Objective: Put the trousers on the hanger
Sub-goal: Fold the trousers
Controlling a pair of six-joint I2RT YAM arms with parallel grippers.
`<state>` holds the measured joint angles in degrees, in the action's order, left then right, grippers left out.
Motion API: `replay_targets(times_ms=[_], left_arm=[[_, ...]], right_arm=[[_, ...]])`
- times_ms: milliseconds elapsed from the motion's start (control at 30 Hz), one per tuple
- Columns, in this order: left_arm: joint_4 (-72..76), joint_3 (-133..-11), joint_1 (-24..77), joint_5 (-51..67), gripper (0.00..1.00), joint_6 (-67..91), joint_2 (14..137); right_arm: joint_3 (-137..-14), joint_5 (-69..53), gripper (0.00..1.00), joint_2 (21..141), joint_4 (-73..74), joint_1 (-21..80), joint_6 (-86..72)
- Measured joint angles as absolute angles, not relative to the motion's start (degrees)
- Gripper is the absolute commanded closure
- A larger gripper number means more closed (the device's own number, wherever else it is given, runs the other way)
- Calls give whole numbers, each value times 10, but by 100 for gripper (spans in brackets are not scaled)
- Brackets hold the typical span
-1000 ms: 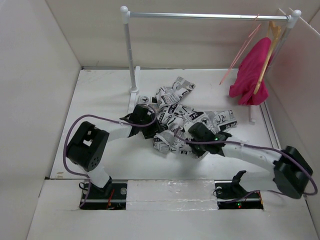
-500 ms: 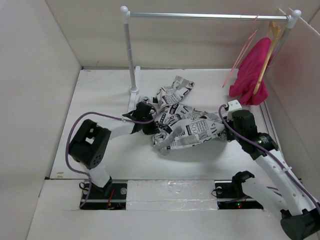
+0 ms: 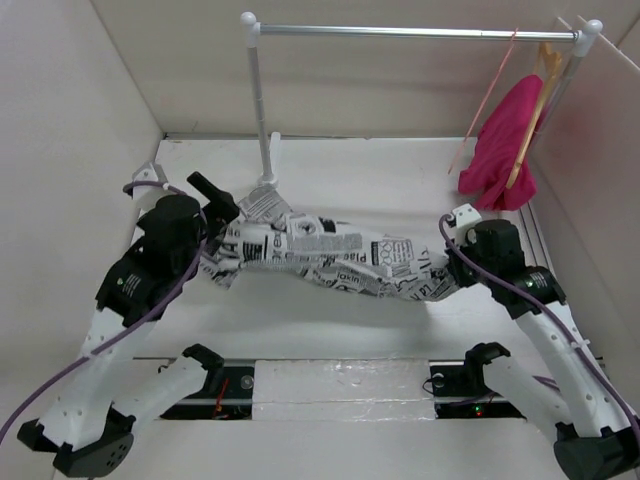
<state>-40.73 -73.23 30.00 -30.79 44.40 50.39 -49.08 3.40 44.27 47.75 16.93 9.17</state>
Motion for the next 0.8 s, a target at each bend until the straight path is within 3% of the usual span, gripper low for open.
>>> replay_targets(times_ms=[133, 267, 300, 333, 367, 400, 467, 567, 633, 800], left_arm=[[-474, -719, 296, -340, 1, 435, 493], [-481, -662, 270, -345, 1, 424, 515], [-473, -646, 259, -335, 1, 418, 529], [-463, -628, 246, -322, 1, 410, 541], [-451, -611, 229, -305, 1, 404, 561], [-436, -594, 209, -283, 7, 394, 580], [-397, -564, 159, -231, 15, 373, 627], [-351, -558, 108, -185, 13, 344, 708], [-337, -587, 99, -173, 6, 323, 771], [-296, -733, 100, -145, 4, 272, 944]], right_arm=[[-465, -31, 100, 442, 515, 204, 98], [-460, -51, 100, 462, 550, 354, 93], [-463, -56, 92, 480, 554, 389, 93], [-470, -56, 75, 502, 567, 421, 97], [-481, -62, 53, 532, 578, 444, 101], [-490, -67, 21, 560, 583, 463, 103], [-503, -71, 7, 604, 590, 478, 116], [-523, -61, 6, 598, 600, 423, 137], [-540, -63, 6, 579, 577, 318, 153], [-509, -148, 7, 609, 417, 93, 163]])
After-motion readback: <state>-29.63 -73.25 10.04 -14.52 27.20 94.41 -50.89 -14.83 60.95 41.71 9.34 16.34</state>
